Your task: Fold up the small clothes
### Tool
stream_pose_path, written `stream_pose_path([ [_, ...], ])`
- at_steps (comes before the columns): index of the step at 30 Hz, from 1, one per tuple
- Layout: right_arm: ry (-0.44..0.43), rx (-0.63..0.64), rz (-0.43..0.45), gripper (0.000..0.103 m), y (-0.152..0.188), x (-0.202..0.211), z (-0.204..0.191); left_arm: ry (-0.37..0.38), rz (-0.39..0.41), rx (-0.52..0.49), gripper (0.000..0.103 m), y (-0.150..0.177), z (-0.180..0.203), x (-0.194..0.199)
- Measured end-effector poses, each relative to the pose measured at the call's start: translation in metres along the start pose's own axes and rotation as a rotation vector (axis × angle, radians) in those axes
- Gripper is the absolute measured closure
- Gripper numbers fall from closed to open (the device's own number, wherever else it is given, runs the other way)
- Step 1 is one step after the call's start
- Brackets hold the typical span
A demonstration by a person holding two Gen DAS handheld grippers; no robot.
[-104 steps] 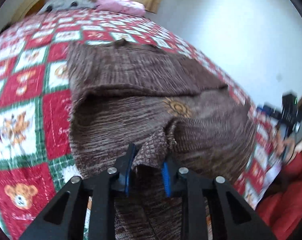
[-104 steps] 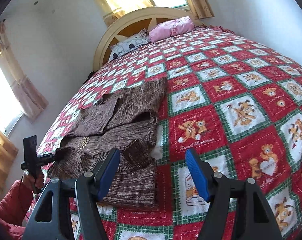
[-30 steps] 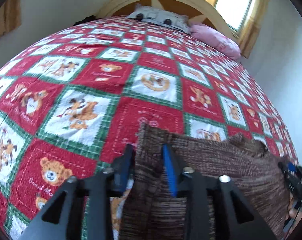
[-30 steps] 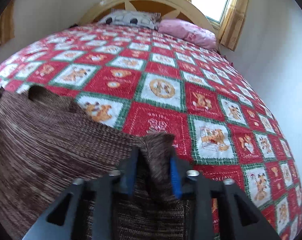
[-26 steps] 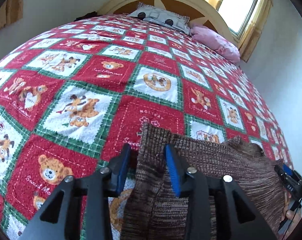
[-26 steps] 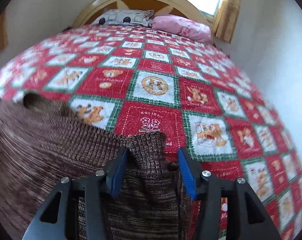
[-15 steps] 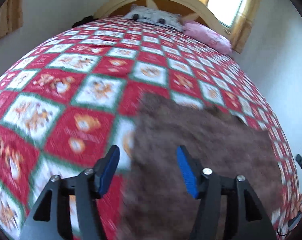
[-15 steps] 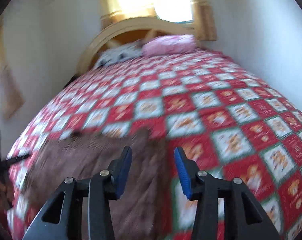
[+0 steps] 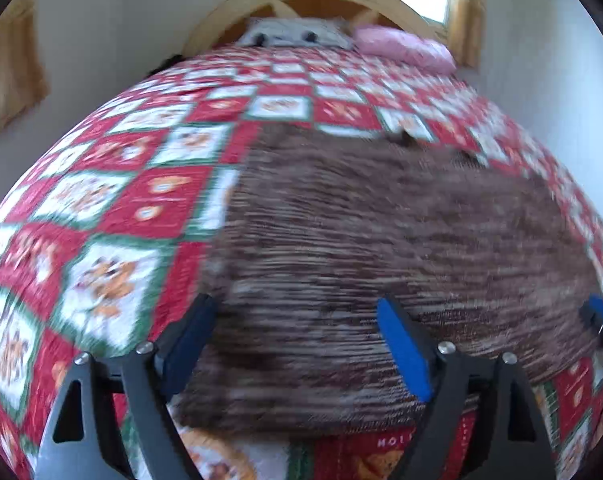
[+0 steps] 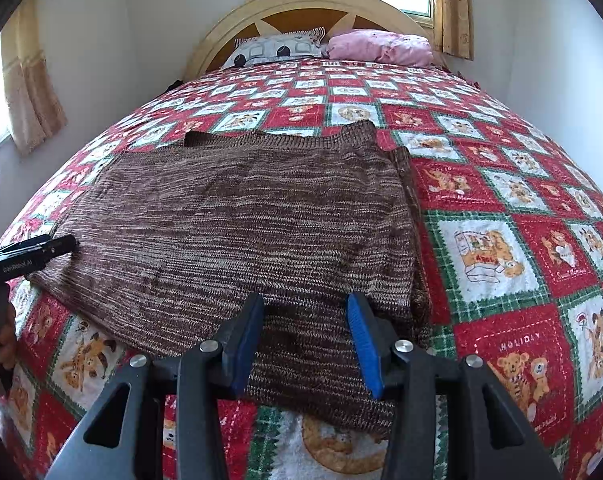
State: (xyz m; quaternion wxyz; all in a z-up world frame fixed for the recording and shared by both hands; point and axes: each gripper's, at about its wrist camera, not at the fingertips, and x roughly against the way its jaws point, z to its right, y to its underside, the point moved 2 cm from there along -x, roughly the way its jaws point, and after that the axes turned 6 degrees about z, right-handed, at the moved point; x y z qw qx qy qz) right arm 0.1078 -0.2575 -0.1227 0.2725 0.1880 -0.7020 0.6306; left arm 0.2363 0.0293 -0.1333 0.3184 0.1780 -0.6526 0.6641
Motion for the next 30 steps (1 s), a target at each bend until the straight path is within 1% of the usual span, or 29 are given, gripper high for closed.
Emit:
stream_pose_path([
  [3, -0.004, -0.007, 0.005, 0.057, -0.001, 0.003, 0.000, 0.030, 0.042, 0.173, 0.015, 0.006, -0.034, 0.027],
  [4, -0.006, -0.007, 0.005, 0.057, -0.001, 0.001, 0.001, 0.024, 0.058, 0.216, 0.014, 0.009, -0.046, 0.036],
  [5, -0.005, -0.007, 0.005, 0.057, -0.001, 0.001, 0.001, 0.002, 0.075, 0.258, 0.014, 0.013, -0.060, 0.045],
  [7, -0.006, -0.007, 0.005, 0.057, -0.001, 0.001, 0.002, -0.020, 0.084, 0.301, 0.014, 0.018, -0.074, 0.055],
  [9, -0.011, -0.012, 0.006, 0.057, -0.001, 0.000, 0.003, -0.002, 0.081, 0.352, 0.016, 0.024, -0.083, 0.063],
  [11, -0.017, -0.019, 0.007, 0.057, -0.001, 0.000, 0.003, 0.020, 0.065, 0.369, 0.021, 0.029, -0.079, 0.065],
  [13, -0.021, -0.024, 0.008, 0.057, -0.001, 0.000, 0.003, 0.043, 0.028, 0.368, 0.028, 0.035, -0.068, 0.060],
  [15, -0.023, -0.025, 0.009, 0.057, -0.001, 0.000, 0.003, 0.100, -0.014, 0.384, 0.028, 0.042, -0.055, 0.050],
  [16, -0.022, -0.025, 0.009, 0.057, -0.001, 0.000, 0.004, 0.117, -0.028, 0.400, 0.028, 0.046, -0.052, 0.047],
  [17, -0.022, -0.025, 0.009, 0.057, -0.001, 0.000, 0.004, 0.096, -0.013, 0.413, 0.028, 0.046, -0.049, 0.047],
  [18, -0.022, -0.025, 0.009, 0.057, -0.001, 0.000, 0.004, 0.103, 0.017, 0.439, 0.028, 0.044, -0.048, 0.047],
  [20, -0.024, -0.027, 0.009, 0.057, -0.001, 0.000, 0.004, 0.163, 0.019, 0.509, 0.028, 0.039, -0.049, 0.040],
  [21, -0.026, -0.029, 0.009, 0.057, -0.001, -0.001, 0.005, 0.178, 0.020, 0.555, 0.028, 0.036, -0.051, 0.032],
  [23, -0.030, -0.032, 0.011, 0.057, -0.002, 0.000, 0.005, 0.192, 0.046, 0.605, 0.029, 0.030, -0.055, 0.025],
  [24, -0.031, -0.033, 0.011, 0.057, -0.002, 0.000, 0.006, 0.194, 0.058, 0.619, 0.035, 0.028, -0.056, 0.023],
  [25, -0.032, -0.034, 0.012, 0.057, -0.002, 0.000, 0.005, 0.194, 0.067, 0.631, 0.054, 0.026, -0.058, 0.021],
  [26, -0.032, -0.035, 0.012, 0.057, -0.002, 0.000, 0.005, 0.198, 0.058, 0.645, 0.062, 0.026, -0.059, 0.016],
  [28, -0.031, -0.033, 0.012, 0.057, -0.001, 0.000, 0.006, 0.181, 0.042, 0.659, 0.088, 0.029, -0.064, 0.010],
  [29, -0.030, -0.033, 0.012, 0.057, -0.001, 0.000, 0.006, 0.171, 0.043, 0.660, 0.094, 0.030, -0.066, 0.010],
  [30, -0.030, -0.032, 0.012, 0.057, -0.001, 0.000, 0.006, 0.178, 0.049, 0.667, 0.096, 0.033, -0.068, 0.011],
])
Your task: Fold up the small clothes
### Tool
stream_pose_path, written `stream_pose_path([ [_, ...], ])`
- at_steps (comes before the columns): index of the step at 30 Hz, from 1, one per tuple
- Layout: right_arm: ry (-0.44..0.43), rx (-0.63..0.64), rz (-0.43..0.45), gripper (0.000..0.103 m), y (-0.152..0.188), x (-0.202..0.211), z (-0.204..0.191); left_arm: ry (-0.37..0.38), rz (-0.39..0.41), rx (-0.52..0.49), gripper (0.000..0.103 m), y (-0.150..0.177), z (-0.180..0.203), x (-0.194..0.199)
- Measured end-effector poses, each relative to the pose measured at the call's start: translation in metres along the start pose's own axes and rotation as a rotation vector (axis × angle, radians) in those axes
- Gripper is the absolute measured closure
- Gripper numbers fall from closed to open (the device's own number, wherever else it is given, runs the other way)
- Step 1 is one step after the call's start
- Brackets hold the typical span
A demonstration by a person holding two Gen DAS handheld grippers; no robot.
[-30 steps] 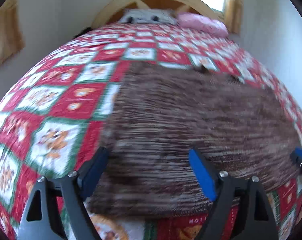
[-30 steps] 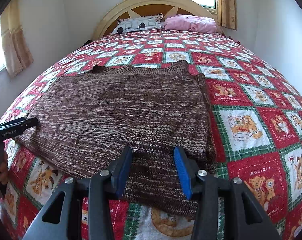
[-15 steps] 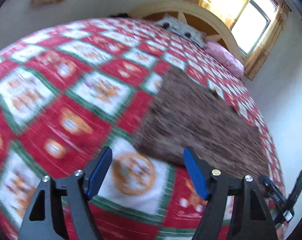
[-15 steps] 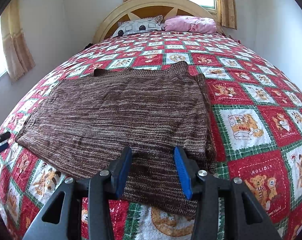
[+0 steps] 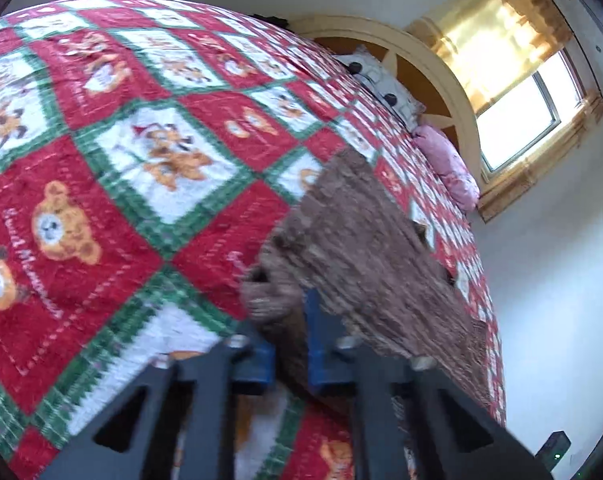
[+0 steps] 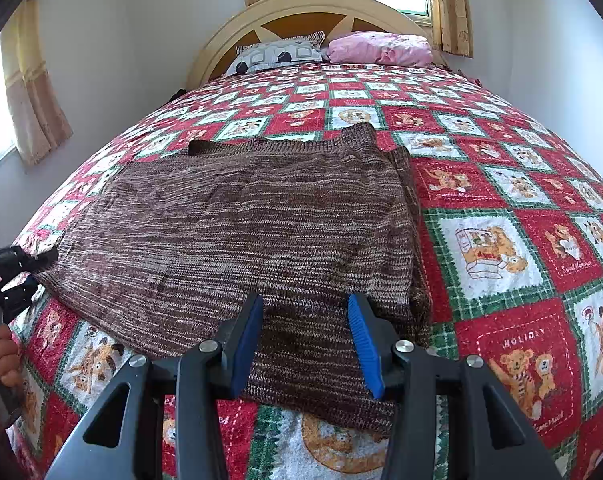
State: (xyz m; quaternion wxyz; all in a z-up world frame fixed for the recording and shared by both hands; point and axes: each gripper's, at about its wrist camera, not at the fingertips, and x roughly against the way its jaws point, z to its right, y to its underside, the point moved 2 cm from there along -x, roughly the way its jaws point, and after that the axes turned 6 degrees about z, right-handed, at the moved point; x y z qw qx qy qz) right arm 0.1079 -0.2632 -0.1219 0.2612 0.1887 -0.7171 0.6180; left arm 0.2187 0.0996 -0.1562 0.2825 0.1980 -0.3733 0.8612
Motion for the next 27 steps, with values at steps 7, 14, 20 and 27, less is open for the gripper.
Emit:
stream_pose_path([
  [7, 0.002, 0.055, 0.068, 0.057, -0.026, 0.017, -0.030, -0.003, -0.002, -0.036, 0.096, -0.003, 0.002, -0.003],
  [14, -0.105, 0.110, -0.009, 0.084, -0.082, -0.060, -0.117, 0.022, -0.007, -0.082, 0.061, -0.006, 0.013, -0.009],
  [20, -0.047, -0.012, -0.088, 0.088, -0.070, -0.128, -0.119, 0.045, -0.003, -0.091, 0.055, -0.006, 0.013, -0.009],
  [27, -0.057, -0.021, -0.075, 0.088, -0.065, -0.127, -0.118, 0.034, 0.027, -0.098, 0.035, -0.009, 0.024, -0.015],
])
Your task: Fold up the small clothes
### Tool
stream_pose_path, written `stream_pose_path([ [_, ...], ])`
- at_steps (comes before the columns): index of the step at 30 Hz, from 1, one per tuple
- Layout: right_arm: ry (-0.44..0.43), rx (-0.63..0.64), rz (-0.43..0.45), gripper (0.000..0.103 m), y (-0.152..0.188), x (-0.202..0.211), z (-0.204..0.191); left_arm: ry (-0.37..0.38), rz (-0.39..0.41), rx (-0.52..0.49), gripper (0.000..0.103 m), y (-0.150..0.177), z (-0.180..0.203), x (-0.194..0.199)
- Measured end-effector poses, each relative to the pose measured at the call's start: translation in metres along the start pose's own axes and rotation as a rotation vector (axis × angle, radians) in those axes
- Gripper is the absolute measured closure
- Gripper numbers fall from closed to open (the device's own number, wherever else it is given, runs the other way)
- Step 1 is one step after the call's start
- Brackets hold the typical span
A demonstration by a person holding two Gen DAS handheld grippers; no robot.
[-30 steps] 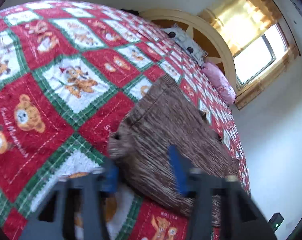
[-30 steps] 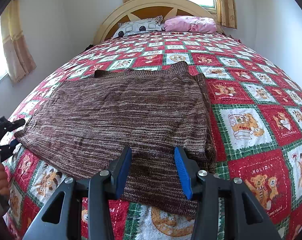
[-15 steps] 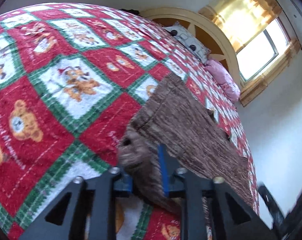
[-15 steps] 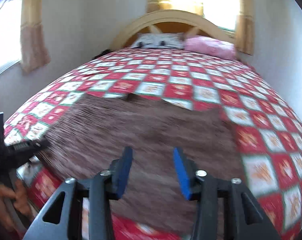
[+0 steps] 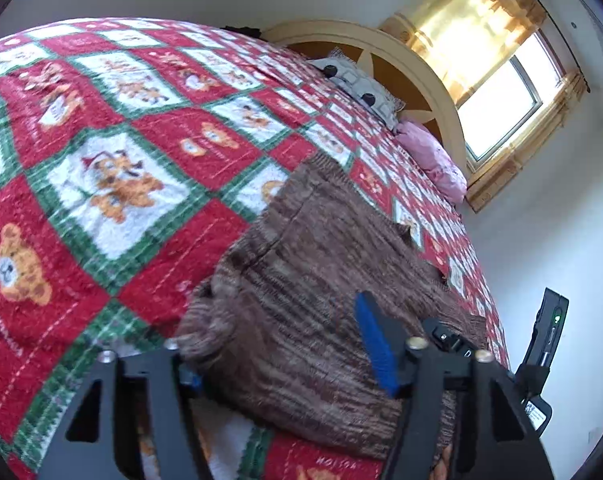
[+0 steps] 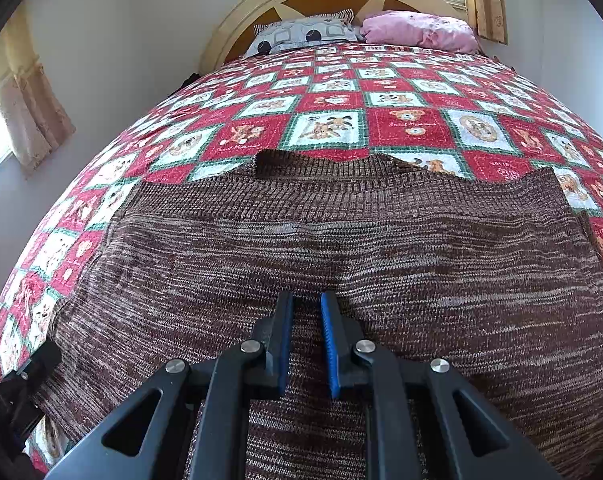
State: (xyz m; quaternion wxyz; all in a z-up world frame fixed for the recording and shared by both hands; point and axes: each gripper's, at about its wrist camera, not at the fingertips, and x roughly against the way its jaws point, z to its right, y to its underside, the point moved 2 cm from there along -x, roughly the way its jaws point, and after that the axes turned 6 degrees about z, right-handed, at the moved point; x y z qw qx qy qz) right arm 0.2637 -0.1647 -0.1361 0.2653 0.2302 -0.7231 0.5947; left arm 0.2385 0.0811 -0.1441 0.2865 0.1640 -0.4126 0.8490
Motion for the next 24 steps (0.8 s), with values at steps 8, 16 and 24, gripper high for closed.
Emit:
stream_pose_path([
  [8, -0.138, -0.014, -0.012, 0.076, -0.048, 0.011, -0.031, 0.028, 0.022, 0.100, 0.082, -0.001, -0.020, 0.001],
  [16, -0.345, 0.058, -0.196, 0.027, -0.079, -0.047, -0.128, 0.090, 0.066, 0.026, 0.095, -0.001, -0.005, 0.008],
  [24, -0.249, 0.318, -0.342, 0.014, -0.058, -0.096, -0.195, 0.158, 0.118, -0.113, 0.095, 0.000, 0.021, 0.018],
])
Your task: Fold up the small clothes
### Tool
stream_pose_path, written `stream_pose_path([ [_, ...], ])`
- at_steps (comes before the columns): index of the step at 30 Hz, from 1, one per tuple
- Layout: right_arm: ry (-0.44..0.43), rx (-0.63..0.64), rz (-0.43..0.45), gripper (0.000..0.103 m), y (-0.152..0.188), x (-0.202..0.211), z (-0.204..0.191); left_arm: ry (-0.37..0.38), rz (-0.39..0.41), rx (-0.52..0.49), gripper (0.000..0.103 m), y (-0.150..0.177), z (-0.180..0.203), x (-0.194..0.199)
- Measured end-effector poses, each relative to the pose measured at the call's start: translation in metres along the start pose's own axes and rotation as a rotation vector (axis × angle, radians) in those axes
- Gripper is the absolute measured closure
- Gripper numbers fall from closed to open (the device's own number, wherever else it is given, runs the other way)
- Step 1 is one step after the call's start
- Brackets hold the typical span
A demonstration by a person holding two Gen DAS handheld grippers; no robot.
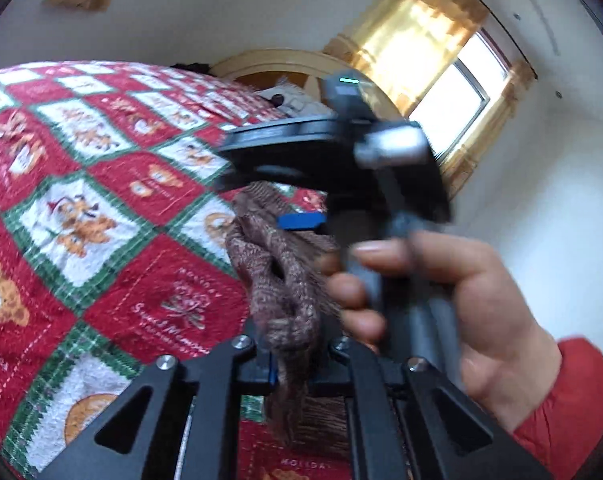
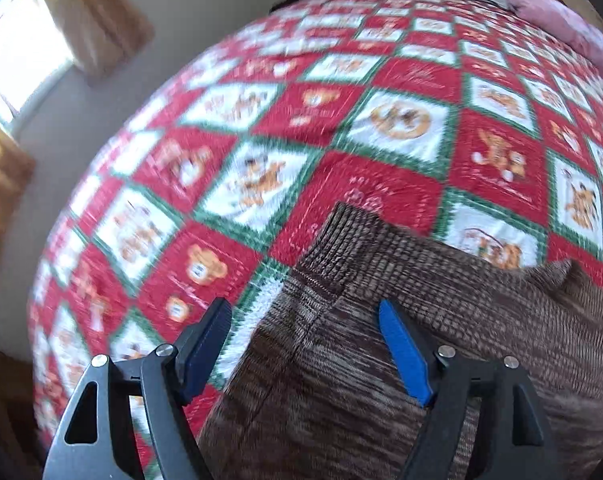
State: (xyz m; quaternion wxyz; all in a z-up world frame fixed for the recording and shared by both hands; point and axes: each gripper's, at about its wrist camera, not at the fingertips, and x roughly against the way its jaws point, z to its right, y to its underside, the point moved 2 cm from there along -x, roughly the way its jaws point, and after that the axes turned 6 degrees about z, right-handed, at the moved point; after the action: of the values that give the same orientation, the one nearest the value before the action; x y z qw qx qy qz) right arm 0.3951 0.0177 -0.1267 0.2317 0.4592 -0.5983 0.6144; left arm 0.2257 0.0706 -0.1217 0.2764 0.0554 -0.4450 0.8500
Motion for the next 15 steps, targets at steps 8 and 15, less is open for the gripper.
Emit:
stream_pose_path([
  [8, 0.118, 0.221, -0.063, 0.010, 0.006, -0.017, -0.013, 0.013, -0.005, -0.015, 0.095, -0.001, 0.004, -0.002],
  [15, 0.062, 0.052, -0.031, 0.076, -0.001, 0.003, 0.031, 0.013, -0.003, -0.010, 0.095, -0.002, 0.003, 0.000],
])
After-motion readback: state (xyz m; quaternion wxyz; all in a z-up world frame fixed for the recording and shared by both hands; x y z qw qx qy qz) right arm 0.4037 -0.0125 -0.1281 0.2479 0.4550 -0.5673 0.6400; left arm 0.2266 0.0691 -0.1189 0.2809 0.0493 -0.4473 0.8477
